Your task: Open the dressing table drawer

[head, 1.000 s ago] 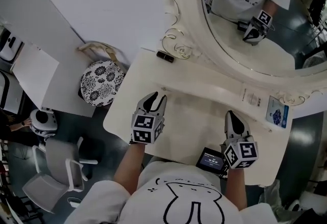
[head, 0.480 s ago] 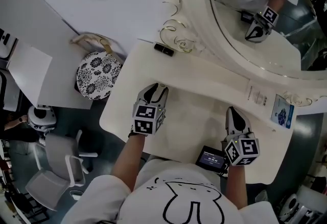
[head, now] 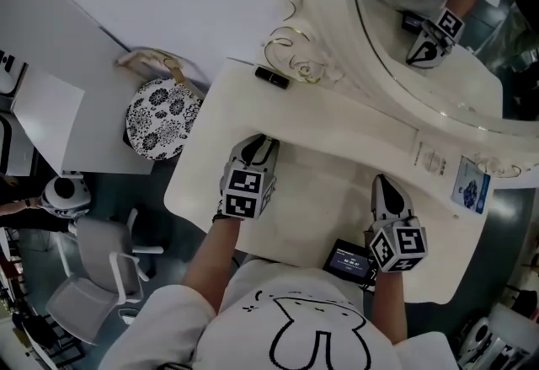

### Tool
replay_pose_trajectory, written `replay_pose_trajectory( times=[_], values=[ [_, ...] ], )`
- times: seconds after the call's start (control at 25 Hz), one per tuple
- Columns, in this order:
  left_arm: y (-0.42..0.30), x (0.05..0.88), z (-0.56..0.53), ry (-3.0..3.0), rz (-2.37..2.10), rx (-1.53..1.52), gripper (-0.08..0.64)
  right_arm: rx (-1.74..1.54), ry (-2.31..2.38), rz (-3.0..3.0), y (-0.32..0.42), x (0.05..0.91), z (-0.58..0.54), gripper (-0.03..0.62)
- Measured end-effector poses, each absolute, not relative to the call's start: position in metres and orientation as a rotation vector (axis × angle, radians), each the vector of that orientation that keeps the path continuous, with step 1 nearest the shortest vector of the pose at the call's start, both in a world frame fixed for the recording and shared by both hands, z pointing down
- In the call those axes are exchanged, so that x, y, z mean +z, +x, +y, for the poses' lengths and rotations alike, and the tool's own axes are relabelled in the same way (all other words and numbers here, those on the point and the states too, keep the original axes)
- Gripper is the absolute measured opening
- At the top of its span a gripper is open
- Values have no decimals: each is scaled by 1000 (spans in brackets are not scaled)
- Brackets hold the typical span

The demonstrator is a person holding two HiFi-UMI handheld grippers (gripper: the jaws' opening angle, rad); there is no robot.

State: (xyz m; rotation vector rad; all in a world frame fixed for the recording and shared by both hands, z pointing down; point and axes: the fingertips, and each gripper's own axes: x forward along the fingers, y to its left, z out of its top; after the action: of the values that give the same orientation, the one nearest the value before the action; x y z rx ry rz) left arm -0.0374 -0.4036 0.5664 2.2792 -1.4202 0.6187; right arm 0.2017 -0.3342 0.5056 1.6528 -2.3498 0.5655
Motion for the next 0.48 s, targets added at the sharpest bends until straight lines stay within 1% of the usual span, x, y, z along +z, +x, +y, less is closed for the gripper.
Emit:
replay_pose_trajectory(
  times=[0.48],
  values=[
    [-37,568,-403,2291,-1393,632,126,560,1653,-2349,202,503,-330,12]
  ],
)
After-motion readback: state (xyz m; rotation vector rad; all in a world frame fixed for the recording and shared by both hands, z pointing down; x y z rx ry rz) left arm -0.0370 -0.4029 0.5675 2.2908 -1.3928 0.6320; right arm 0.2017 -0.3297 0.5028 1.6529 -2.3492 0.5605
